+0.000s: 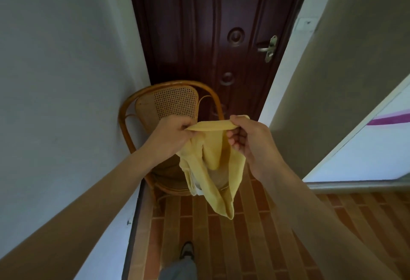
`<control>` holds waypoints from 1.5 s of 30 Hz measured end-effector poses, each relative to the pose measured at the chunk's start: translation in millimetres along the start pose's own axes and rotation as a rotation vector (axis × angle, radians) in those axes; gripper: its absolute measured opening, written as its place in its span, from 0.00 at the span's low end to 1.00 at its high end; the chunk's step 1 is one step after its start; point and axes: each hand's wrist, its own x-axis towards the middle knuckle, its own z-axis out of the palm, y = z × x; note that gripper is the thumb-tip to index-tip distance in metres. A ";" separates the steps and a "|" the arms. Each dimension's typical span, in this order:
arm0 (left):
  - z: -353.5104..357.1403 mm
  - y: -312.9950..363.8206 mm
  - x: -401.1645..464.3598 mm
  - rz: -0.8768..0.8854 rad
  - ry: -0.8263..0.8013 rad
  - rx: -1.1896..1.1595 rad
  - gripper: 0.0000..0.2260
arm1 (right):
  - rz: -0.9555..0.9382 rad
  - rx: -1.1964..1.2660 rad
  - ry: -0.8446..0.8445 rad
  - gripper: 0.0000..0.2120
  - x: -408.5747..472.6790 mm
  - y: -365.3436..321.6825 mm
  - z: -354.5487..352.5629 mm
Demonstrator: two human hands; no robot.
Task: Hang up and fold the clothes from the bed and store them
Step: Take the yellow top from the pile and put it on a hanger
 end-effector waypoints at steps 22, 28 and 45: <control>-53.5 24.7 189.2 0.145 0.018 -0.055 0.08 | -0.072 0.008 0.108 0.10 167.1 -58.2 40.0; -66.6 38.3 212.1 0.117 0.180 -0.105 0.12 | -0.168 -0.266 -0.219 0.19 185.5 -65.6 43.8; -88.0 57.8 212.8 0.264 0.221 0.076 0.13 | -0.296 -0.290 -0.198 0.11 228.8 -104.2 56.4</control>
